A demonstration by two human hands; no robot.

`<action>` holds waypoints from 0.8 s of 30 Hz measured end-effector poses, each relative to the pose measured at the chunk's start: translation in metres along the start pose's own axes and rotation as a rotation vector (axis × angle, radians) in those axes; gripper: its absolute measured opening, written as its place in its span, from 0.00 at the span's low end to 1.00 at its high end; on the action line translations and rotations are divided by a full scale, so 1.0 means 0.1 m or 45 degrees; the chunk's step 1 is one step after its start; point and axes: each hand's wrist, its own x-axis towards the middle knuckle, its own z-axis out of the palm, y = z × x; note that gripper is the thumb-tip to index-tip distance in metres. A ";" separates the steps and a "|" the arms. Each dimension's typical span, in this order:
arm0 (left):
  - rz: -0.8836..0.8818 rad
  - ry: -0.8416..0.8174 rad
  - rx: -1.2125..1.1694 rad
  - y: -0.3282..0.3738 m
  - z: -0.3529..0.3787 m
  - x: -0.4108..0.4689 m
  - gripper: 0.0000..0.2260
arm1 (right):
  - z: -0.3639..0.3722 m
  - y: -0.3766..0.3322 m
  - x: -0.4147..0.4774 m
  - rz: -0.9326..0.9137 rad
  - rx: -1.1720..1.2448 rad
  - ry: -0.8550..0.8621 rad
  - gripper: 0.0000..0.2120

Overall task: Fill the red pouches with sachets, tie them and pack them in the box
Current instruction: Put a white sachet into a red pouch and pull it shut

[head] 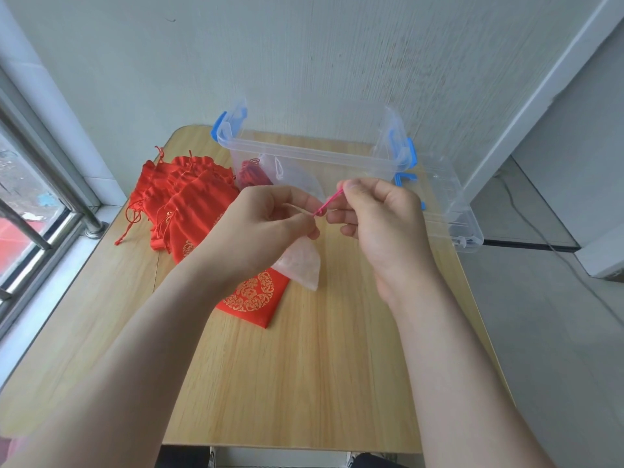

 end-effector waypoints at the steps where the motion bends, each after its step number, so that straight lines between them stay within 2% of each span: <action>1: 0.000 0.004 0.005 0.00 0.00 0.00 0.09 | 0.00 0.00 -0.01 -0.006 0.000 -0.004 0.09; 5: 0.007 0.018 -0.055 -0.01 0.01 0.01 0.04 | 0.01 0.00 -0.02 0.013 0.008 -0.031 0.09; 7: 0.067 0.021 -0.061 -0.01 0.02 0.01 0.07 | 0.01 0.00 -0.01 0.030 0.039 -0.028 0.08; 13: 0.223 0.130 0.096 -0.05 0.05 0.02 0.04 | 0.02 0.03 0.02 0.040 0.101 0.043 0.08; 18: 0.228 0.064 0.121 -0.07 0.04 0.02 0.04 | 0.03 0.05 0.05 0.060 0.103 0.094 0.08; 24: 0.164 0.018 0.010 -0.07 0.04 0.04 0.06 | 0.06 0.07 0.08 0.174 0.322 0.069 0.08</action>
